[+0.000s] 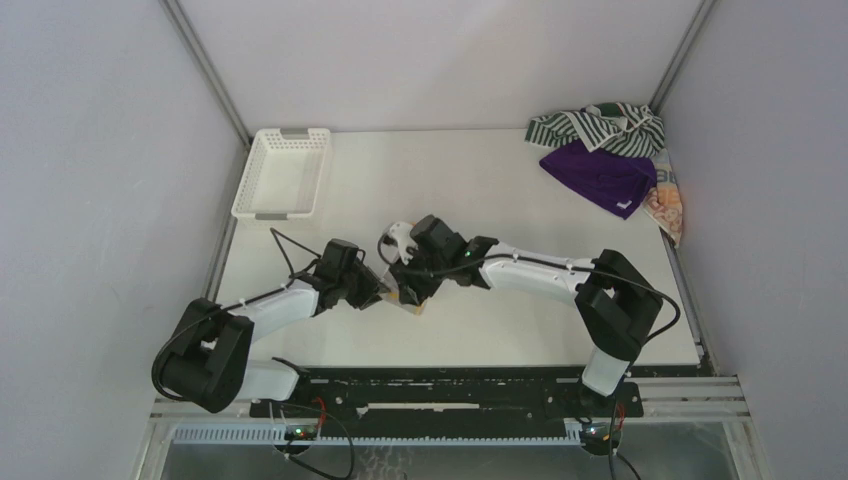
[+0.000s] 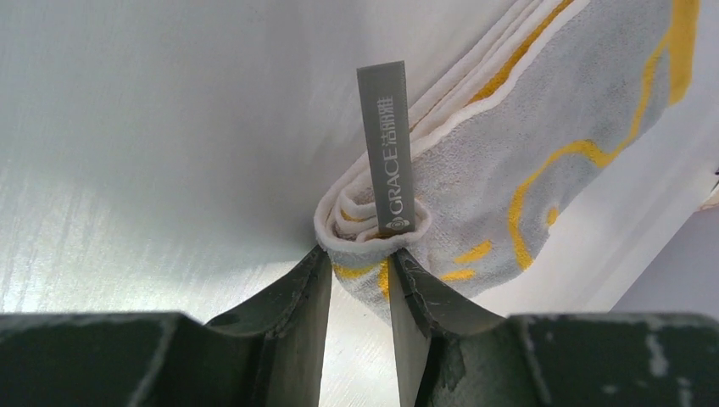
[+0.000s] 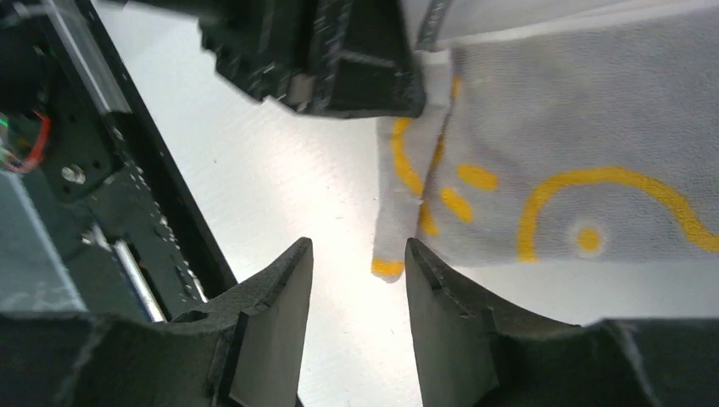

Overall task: Roll the towels
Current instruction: Roll the towel at the center of the board.

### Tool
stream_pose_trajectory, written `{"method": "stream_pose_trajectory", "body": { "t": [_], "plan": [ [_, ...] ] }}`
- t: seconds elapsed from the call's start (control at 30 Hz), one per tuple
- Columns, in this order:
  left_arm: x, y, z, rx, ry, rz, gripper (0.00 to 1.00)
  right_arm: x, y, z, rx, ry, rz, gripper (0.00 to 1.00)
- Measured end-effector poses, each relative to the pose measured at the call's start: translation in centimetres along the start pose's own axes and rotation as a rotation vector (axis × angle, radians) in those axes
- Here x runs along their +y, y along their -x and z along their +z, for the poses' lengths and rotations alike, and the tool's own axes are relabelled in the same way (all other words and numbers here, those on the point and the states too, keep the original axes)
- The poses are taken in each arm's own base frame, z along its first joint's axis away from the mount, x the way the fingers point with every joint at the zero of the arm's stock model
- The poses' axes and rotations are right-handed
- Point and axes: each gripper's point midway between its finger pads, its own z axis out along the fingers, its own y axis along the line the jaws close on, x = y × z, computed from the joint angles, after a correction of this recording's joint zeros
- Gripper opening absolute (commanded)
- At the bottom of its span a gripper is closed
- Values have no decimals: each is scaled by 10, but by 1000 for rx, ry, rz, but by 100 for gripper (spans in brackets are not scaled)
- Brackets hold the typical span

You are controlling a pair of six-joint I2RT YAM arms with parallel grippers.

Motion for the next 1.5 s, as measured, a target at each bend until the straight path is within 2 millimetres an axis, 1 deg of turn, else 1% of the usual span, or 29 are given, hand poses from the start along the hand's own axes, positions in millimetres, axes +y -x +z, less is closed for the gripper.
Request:
{"method": "stream_pose_trajectory", "body": {
  "t": [0.07, 0.17, 0.23, 0.3, 0.37, 0.5, 0.67, 0.97, 1.07, 1.2, 1.33, 1.4, 1.43, 1.5],
  "plan": [
    [0, 0, 1, 6, 4, 0, 37, 8, -8, 2, -17, -21, -94, 48],
    [-3, -1, 2, 18, 7, 6, 37, 12, -23, 13, -14, -50, -198, 50],
    [-4, 0, 3, 22, 8, 7, 37, 10, -31, 16, -8, -79, -252, 51],
    [-6, -1, 4, 28, 9, 9, 37, 11, -31, 20, -16, -106, -314, 51],
    [-6, -1, 5, 33, 10, 13, 37, 12, -26, 23, -38, -136, -366, 51],
    [-8, -2, 5, 43, 7, 15, 37, 6, -23, 30, -51, -205, -438, 50],
    [-8, -2, 5, 45, 5, 20, 37, -3, -32, 39, -15, -254, -486, 48],
    [-8, -2, 6, 49, 3, 20, 37, -16, -49, 53, 54, -294, -558, 46],
    [-9, -3, 6, 53, 3, 21, 37, -18, -46, 55, 47, -317, -574, 46],
    [-9, -3, 7, 55, 4, 21, 37, -24, -40, 58, 45, -356, -592, 42],
    [-9, -3, 7, 56, 3, 20, 37, -29, -34, 61, 54, -382, -589, 34],
    [-9, -3, 7, 57, 3, 21, 37, -33, -33, 62, 60, -386, -579, 27],
    [-9, -3, 7, 57, 2, 22, 37, -34, -33, 61, 64, -386, -574, 22],
    [-9, -3, 7, 58, 1, 25, 37, -37, -34, 61, 75, -375, -557, 14]
  ]
}}
